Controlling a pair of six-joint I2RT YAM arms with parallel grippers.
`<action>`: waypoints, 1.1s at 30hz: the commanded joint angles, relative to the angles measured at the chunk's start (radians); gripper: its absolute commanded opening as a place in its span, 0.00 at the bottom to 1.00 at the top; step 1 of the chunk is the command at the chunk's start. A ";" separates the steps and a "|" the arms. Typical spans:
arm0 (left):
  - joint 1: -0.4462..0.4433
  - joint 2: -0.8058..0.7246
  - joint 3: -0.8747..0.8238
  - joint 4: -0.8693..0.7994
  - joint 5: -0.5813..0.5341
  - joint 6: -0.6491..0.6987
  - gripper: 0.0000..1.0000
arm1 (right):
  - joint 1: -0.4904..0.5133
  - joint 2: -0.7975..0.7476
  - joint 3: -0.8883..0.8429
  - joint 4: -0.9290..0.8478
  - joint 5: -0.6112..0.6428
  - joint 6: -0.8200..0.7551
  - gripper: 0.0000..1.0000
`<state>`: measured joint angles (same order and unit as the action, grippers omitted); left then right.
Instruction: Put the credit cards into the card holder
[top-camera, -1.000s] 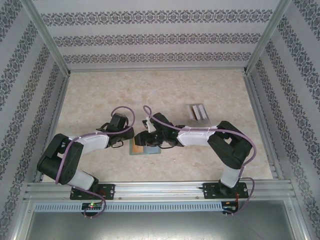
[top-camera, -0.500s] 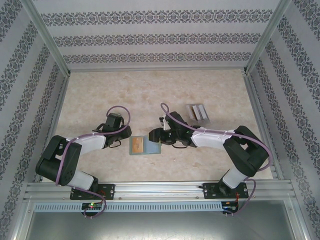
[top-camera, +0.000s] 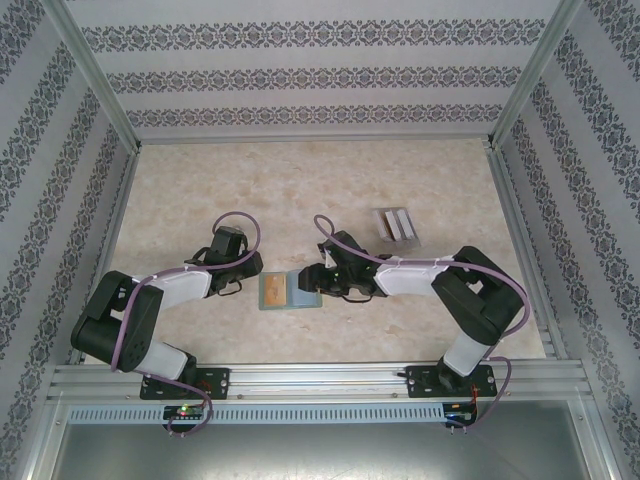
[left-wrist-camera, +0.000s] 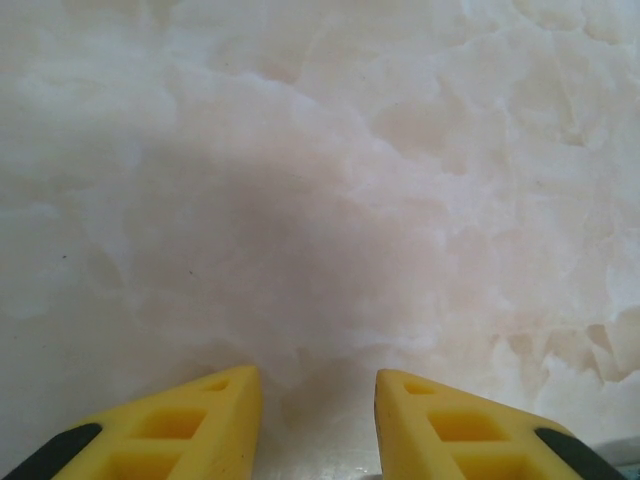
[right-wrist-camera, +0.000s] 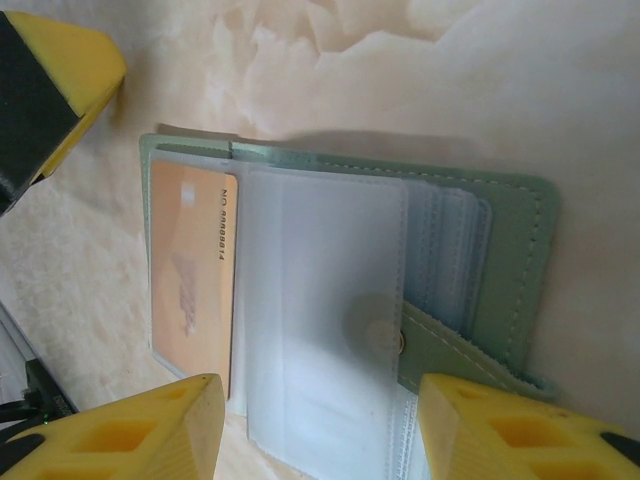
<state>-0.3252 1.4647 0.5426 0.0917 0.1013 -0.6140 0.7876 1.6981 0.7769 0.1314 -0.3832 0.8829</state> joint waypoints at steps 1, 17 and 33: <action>0.018 0.007 -0.016 -0.010 -0.029 -0.011 0.37 | 0.012 0.038 0.028 -0.008 -0.018 0.007 0.54; 0.020 -0.012 -0.011 -0.028 -0.048 -0.001 0.37 | 0.024 0.058 0.074 0.071 -0.130 -0.004 0.51; 0.085 -0.099 -0.025 -0.089 -0.111 0.012 0.47 | 0.113 0.136 0.180 0.231 -0.199 0.061 0.52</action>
<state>-0.2581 1.4006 0.5369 0.0475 0.0364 -0.6098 0.8795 1.7760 0.9264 0.2859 -0.5480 0.9092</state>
